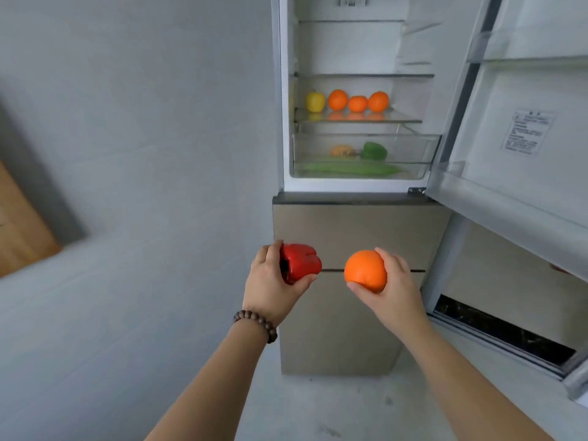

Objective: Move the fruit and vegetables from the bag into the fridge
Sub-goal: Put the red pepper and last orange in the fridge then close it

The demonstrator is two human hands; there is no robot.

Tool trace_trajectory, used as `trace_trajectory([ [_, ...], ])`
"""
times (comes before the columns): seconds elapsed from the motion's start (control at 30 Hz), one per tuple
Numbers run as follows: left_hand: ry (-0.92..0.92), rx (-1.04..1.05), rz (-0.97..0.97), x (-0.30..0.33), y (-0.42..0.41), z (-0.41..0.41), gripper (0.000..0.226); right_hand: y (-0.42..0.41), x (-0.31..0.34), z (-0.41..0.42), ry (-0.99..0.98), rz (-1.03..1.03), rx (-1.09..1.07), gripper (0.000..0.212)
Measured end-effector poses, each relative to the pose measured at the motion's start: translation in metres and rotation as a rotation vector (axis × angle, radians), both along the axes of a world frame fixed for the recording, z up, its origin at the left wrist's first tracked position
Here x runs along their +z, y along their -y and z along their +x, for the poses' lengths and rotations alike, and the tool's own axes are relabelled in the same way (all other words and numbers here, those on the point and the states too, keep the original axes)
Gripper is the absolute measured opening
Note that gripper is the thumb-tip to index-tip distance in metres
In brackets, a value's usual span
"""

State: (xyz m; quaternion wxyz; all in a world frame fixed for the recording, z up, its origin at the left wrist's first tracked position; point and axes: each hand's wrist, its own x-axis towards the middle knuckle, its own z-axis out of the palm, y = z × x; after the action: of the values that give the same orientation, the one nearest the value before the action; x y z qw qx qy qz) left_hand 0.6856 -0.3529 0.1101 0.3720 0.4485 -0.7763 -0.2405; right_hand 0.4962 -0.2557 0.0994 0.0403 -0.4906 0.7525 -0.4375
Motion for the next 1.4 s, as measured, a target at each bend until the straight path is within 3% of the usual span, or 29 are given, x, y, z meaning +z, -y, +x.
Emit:
trace_trajectory([
  [0.43, -0.122, -0.112, -0.175, 0.075, 0.188, -0.116, 0.084, 0.167, 0.061, -0.119, -0.095, -0.114, -0.094, 0.082],
  [0.73, -0.229, -0.070, -0.360, 0.156, 0.309, -0.206, 0.079, 0.288, 0.141, -0.220, -0.147, -0.329, -0.061, 0.080],
  [0.83, -0.084, -0.122, -0.328, 0.172, 0.350, -0.228, 0.076, 0.317, 0.158, -0.247, -0.171, -0.353, -0.062, 0.081],
  [1.0, 0.353, -0.211, -0.214, 0.177, 0.405, -0.254, 0.088, 0.362, 0.167, -0.281, -0.170, -0.327, -0.063, 0.083],
  [1.1, 0.597, -0.230, -0.252, 0.175, 0.426, -0.268, 0.085, 0.377, 0.167, -0.292, -0.168, -0.274, -0.045, 0.083],
  [1.3, 0.837, -0.271, -0.434, 0.172, 0.433, -0.289, 0.082, 0.386, 0.174, -0.305, -0.161, -0.194, 0.011, 0.084],
  [1.4, 0.881, -0.251, -0.344, 0.162, 0.437, -0.289, 0.071, 0.389, 0.177, -0.309, -0.163, -0.177, 0.000, 0.083],
])
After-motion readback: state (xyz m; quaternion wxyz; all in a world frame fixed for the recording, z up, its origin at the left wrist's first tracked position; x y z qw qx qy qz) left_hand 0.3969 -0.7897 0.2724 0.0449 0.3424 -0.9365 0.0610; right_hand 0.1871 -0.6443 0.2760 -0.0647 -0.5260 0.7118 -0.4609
